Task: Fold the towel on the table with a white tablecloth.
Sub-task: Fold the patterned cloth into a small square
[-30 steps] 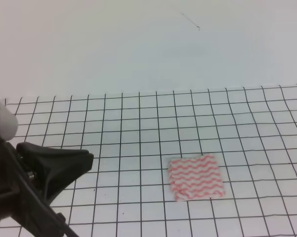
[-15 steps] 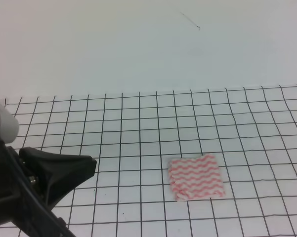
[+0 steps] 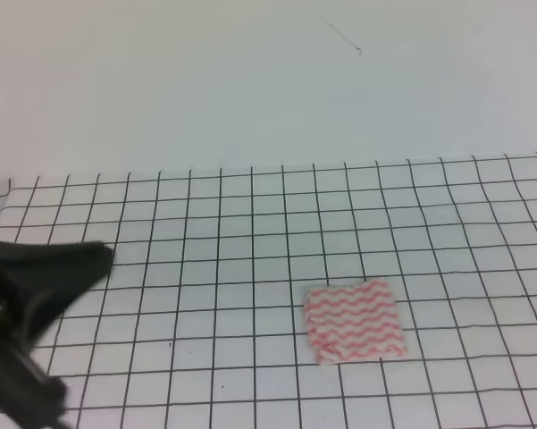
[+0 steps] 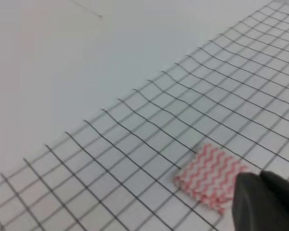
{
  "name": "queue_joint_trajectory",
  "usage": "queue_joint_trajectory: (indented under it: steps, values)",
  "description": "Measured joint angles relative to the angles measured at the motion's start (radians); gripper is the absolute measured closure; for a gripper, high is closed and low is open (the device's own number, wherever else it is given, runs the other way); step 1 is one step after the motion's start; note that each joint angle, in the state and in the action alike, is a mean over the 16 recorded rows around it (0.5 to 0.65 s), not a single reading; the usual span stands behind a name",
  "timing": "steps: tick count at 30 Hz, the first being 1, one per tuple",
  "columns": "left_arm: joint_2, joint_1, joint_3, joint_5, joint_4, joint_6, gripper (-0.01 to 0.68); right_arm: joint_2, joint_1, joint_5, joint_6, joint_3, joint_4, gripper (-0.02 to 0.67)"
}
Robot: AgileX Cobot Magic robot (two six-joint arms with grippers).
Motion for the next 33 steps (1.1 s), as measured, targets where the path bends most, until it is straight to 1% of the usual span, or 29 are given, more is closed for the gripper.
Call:
queue_joint_trajectory:
  steps: [4, 8, 13, 17, 21, 25, 29, 33]
  values:
    - [-0.095, 0.033, 0.059, -0.082, 0.095, -0.061, 0.673, 0.000, 0.000, -0.001, 0.000, 0.000, 0.000, 0.649]
    - [-0.226, 0.089, 0.172, -0.174, 0.186, -0.142, 0.673, 0.000, 0.000, -0.002, 0.000, 0.000, 0.000, 0.649]
    - [-0.414, 0.195, 0.373, -0.294, 0.255, -0.234, 0.673, 0.000, 0.000, -0.003, 0.000, 0.000, 0.000, 0.649]
    - [-0.545, 0.292, 0.540, -0.352, 0.293, -0.310, 0.673, 0.000, 0.000, -0.004, 0.000, 0.000, 0.000, 0.649]
    - [-0.634, 0.375, 0.674, -0.363, 0.320, -0.362, 0.673, 0.000, 0.000, -0.005, 0.000, 0.000, 0.000, 0.649]
    - [-0.680, 0.434, 0.754, -0.320, 0.334, -0.393, 0.673, 0.001, 0.000, -0.006, 0.000, 0.001, 0.000, 0.649]
    - [-0.689, 0.464, 0.792, -0.269, 0.338, -0.408, 0.673, 0.001, 0.000, -0.007, 0.000, 0.003, 0.000, 0.650]
    - [-0.689, 0.470, 0.804, -0.227, 0.333, -0.410, 0.673, 0.002, 0.000, -0.007, 0.000, 0.006, 0.000, 0.650]
